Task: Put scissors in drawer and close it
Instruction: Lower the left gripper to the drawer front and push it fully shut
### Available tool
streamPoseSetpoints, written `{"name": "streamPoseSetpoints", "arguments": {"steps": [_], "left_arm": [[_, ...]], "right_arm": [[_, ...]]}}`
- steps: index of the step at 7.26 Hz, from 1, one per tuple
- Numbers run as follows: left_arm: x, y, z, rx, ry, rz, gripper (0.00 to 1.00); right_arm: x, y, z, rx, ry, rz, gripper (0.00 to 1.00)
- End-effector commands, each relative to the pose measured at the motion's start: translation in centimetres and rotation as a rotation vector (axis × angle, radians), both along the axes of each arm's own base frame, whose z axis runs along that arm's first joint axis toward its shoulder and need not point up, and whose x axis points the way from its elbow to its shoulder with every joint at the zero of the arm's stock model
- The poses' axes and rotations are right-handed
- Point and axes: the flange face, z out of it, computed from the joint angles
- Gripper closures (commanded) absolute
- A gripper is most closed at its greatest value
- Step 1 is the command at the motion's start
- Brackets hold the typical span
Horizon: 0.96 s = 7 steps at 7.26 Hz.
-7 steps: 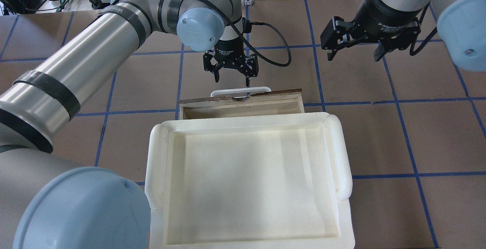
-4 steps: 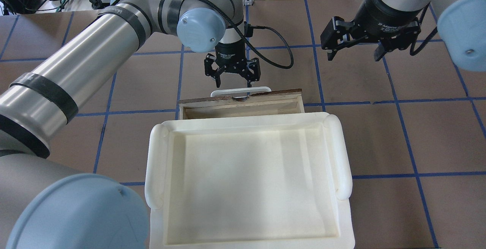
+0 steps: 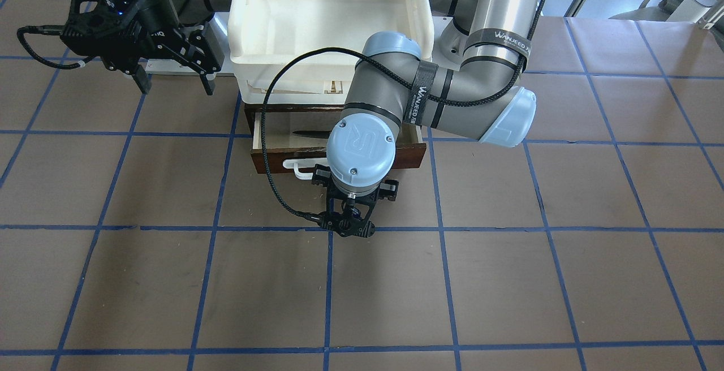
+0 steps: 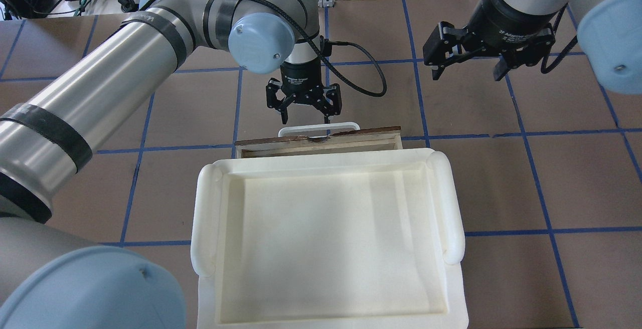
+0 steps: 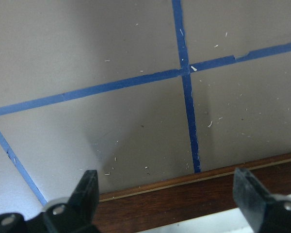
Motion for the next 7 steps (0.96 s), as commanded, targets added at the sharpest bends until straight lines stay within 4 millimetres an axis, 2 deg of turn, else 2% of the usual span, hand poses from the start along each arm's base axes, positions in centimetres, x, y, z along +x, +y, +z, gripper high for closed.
{"name": "streamPoseSetpoints", "arguments": {"steps": [1, 7], "left_arm": [[0.3, 0.9, 0.1, 0.044, -0.021, 0.018, 0.00], [1.0, 4.1, 0.2, 0.105, -0.024, 0.047, 0.00]], "right_arm": [[0.0, 0.0, 0.0, -0.001, 0.001, 0.000, 0.00], [0.1, 0.0, 0.0, -0.003, -0.006, 0.000, 0.00]]}}
